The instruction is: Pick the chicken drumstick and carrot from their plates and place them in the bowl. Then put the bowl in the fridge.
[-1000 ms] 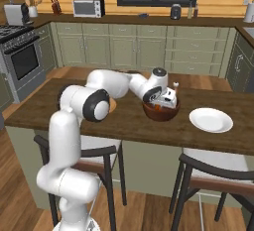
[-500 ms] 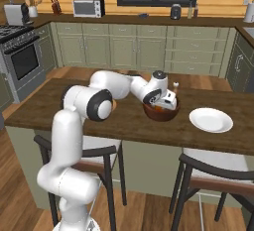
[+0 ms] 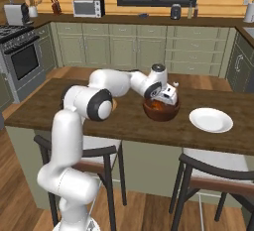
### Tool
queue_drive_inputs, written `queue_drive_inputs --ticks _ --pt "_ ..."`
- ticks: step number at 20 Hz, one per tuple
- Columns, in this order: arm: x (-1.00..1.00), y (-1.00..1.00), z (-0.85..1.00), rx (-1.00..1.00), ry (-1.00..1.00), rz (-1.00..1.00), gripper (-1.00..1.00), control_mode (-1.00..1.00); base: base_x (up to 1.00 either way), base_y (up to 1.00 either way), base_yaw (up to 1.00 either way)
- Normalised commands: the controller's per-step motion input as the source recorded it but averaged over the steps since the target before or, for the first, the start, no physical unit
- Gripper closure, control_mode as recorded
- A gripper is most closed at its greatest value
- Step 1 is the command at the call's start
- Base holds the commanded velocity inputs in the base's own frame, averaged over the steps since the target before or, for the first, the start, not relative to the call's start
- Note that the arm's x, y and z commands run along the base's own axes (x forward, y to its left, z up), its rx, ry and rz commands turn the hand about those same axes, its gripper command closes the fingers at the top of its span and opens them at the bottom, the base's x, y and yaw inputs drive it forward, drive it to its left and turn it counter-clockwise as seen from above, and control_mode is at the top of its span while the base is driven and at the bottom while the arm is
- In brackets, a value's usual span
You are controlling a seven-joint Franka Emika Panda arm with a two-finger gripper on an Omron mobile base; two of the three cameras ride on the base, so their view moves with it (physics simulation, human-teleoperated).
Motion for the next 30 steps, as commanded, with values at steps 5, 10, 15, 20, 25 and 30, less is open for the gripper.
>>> queue_drive_inputs --ticks 5,10,15,20,25,30 --pt "-0.51 0.07 0.57 0.00 -0.01 -0.34 -1.00 -1.00 0.00 0.00 0.00" --pt "-0.59 -0.28 0.01 0.03 0.08 -0.52 -1.00 -1.00 0.00 0.00 0.00" --pt "-0.42 -0.35 0.11 0.28 0.04 -0.38 -1.00 -1.00 0.00 0.00 0.00" --pt "0.05 -0.06 -0.02 0.29 0.04 -0.05 -1.00 -1.00 0.00 0.00 0.00" --pt "0.22 -0.04 -0.31 0.13 0.00 0.00 -1.00 -1.00 0.00 0.00 0.00" --pt "0.31 -0.15 -0.26 0.00 0.00 0.00 -1.00 -1.00 0.00 0.00 0.00"
